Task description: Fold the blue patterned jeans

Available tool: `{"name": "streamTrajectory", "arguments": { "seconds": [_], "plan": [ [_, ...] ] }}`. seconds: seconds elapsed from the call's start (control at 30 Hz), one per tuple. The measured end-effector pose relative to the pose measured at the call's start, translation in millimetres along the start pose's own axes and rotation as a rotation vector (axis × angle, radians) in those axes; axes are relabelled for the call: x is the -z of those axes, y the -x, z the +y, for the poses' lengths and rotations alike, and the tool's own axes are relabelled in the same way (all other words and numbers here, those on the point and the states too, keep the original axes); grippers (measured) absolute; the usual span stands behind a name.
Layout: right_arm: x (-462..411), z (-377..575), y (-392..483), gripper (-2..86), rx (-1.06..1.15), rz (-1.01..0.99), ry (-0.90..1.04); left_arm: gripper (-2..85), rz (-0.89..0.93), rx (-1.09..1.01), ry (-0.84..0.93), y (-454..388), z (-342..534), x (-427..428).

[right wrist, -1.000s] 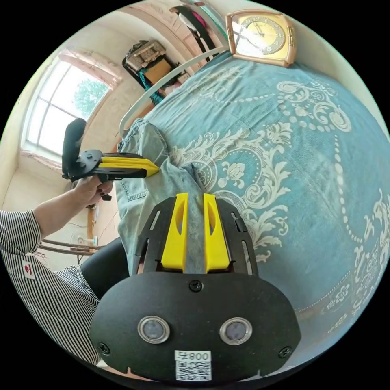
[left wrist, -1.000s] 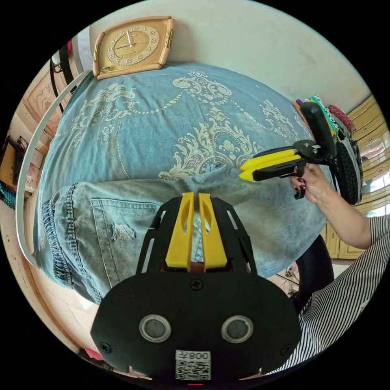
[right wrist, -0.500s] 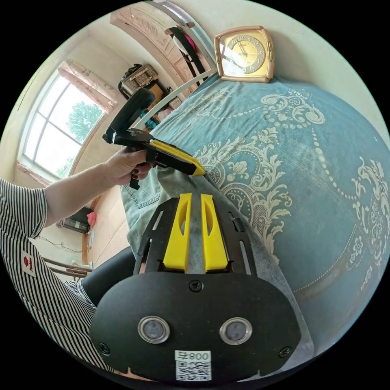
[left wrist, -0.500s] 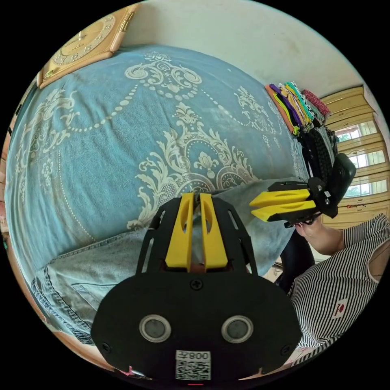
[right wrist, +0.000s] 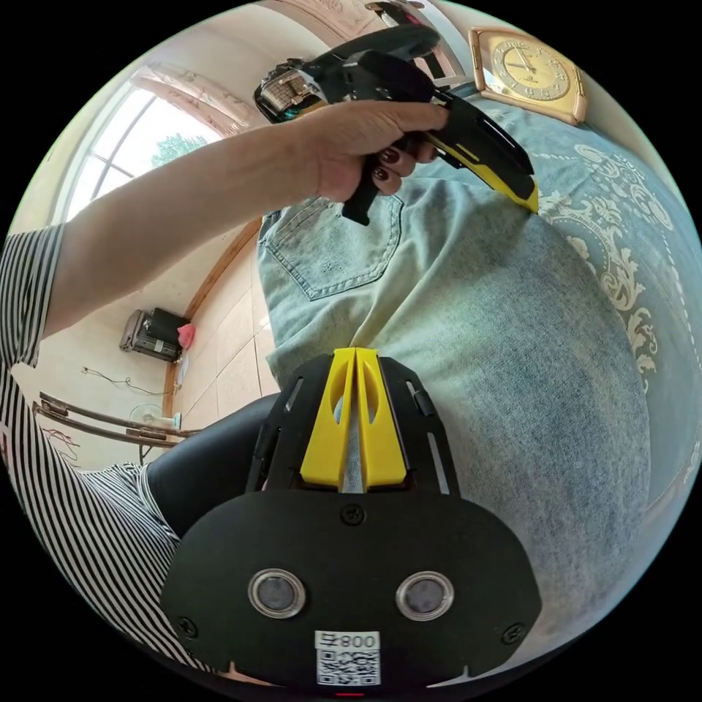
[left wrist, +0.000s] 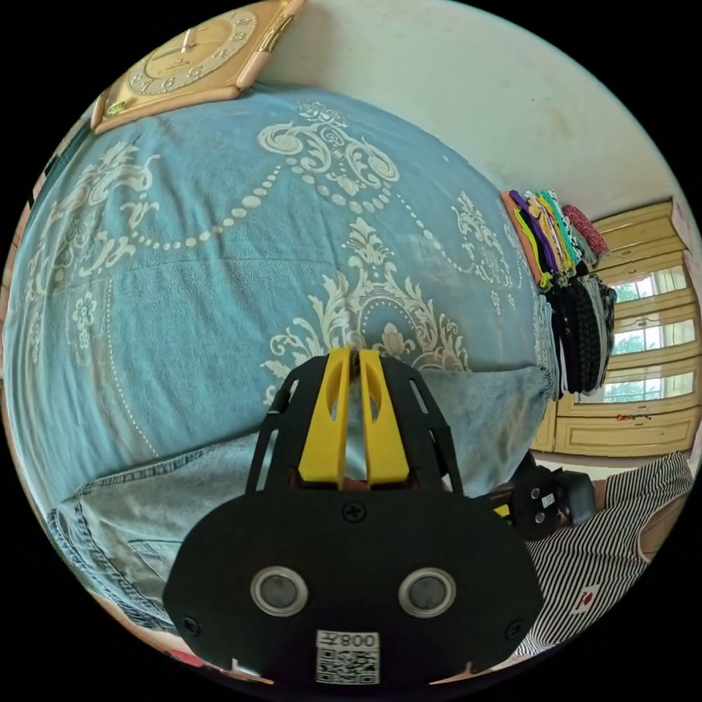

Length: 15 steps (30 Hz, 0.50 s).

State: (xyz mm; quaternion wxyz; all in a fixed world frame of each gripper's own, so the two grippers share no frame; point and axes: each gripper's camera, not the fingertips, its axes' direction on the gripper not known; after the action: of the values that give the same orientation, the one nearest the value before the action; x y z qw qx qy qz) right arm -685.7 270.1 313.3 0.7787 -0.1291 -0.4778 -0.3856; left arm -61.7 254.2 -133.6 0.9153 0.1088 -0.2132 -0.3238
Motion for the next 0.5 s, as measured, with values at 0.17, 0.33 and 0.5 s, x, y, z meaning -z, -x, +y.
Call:
{"name": "streamTrajectory", "arguments": {
  "seconds": [0.17,0.33,0.5],
  "plan": [
    [15.0,20.6,5.3,0.2,0.006,-0.07,-0.015,0.3,0.002,-0.034,-0.137,-4.7,20.7,38.3],
    [-1.8,53.4,7.4,0.1,-0.025,-0.071,0.044,0.2,0.04,-0.055,-0.106,-18.0,95.1,65.5],
    [5.8,71.2,8.2,0.1,-0.014,-0.076,0.078,0.2,-0.066,0.106,0.123,-12.4,198.7,48.0]
  ]
}}
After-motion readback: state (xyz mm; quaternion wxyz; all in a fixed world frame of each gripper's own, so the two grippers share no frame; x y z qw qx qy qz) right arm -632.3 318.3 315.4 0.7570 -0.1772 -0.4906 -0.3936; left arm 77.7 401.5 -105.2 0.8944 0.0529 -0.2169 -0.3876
